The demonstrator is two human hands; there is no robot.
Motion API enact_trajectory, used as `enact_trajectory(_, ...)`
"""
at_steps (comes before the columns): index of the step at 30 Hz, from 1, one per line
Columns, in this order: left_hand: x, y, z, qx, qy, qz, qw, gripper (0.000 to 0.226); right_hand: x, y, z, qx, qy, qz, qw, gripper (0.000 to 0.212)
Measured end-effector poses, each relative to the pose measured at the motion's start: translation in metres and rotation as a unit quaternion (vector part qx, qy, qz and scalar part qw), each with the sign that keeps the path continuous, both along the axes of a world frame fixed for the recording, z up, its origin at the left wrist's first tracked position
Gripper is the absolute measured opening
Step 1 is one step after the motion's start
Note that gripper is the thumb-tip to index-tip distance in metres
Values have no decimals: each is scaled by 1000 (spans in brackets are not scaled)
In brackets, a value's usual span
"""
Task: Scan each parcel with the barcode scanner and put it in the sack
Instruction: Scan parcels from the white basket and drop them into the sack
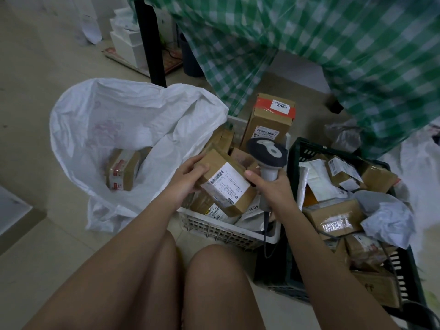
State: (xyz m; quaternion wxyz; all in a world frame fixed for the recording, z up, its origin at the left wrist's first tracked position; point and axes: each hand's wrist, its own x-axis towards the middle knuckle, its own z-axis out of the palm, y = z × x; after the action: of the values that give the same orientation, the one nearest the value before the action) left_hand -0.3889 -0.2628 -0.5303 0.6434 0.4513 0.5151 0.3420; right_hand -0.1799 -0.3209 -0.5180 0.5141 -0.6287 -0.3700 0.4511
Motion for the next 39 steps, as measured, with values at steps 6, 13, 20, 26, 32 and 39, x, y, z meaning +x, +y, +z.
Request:
enact_trajectory(6, 14, 6, -4, 6, 102, 22, 995, 69, -16, 6, -13, -55, -11, 114, 992, 66)
enact_trajectory(13, 19, 5, -3, -46, 46, 41, 997, 61, -28, 9, -21, -80, -88, 66, 991, 88)
enact_trajectory(20, 18, 4, -10, -77, -90, -82, 990, 71, -20, 24, -18, -82, 99, -83, 988, 66)
enact_trajectory(26, 16, 1, -7, -128, -152, -134, 971, 88, -13, 29, -13, -58, 101, -71, 991, 69)
enact_trajectory(32, 15, 0, -6, -94, -149, -74, 982, 76, -11, 27, -13, -45, 93, -62, 993, 70)
enact_trajectory(39, 13, 2, -5, -104, -137, -41, 984, 42, -1, 17, -16, -54, 94, -64, 992, 65)
